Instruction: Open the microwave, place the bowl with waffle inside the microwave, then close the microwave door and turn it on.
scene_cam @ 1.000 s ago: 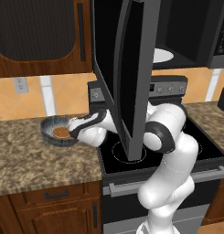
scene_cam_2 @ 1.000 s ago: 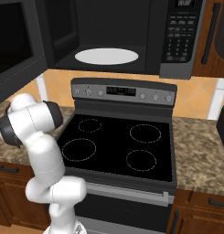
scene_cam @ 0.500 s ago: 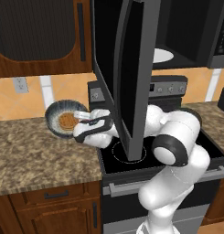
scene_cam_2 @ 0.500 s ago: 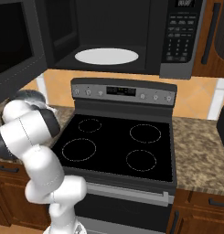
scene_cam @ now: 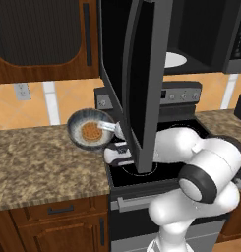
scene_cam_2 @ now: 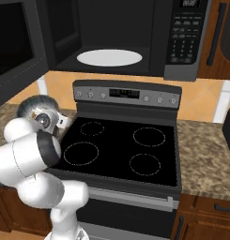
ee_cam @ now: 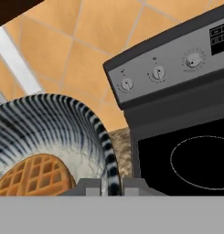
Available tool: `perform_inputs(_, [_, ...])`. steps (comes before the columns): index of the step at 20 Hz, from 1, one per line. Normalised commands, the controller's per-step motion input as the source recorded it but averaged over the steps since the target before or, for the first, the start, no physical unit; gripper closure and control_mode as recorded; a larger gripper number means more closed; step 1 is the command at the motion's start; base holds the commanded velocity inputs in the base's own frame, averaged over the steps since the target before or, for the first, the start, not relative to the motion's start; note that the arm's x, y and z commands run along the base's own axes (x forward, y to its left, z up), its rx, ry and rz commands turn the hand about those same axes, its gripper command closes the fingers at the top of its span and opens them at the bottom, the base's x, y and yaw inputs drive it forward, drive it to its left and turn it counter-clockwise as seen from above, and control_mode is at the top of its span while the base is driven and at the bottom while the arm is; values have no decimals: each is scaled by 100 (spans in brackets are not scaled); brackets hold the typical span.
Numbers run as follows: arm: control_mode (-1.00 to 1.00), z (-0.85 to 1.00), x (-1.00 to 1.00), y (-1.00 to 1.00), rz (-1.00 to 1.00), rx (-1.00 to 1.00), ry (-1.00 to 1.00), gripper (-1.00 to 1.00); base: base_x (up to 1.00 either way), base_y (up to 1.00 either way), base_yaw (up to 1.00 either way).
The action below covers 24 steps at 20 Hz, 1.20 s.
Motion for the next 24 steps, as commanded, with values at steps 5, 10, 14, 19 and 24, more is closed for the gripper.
perform_inputs(5, [-100, 0, -63, -100, 0, 0, -1, 100, 0, 0, 0])
perform_inputs(10, [-100, 15, -66, -100, 5, 0, -2, 100, 0, 0, 0])
perform_inputs(14, [-100, 42, -42, -100, 3, 0, 0, 100, 0, 0, 0])
perform_inputs(19, [-100, 33, -37, -99, 0, 0, 1, 100, 0, 0, 0])
perform_inputs(24, [-100, 66, -11, -80, 3, 0, 1, 100, 0, 0, 0])
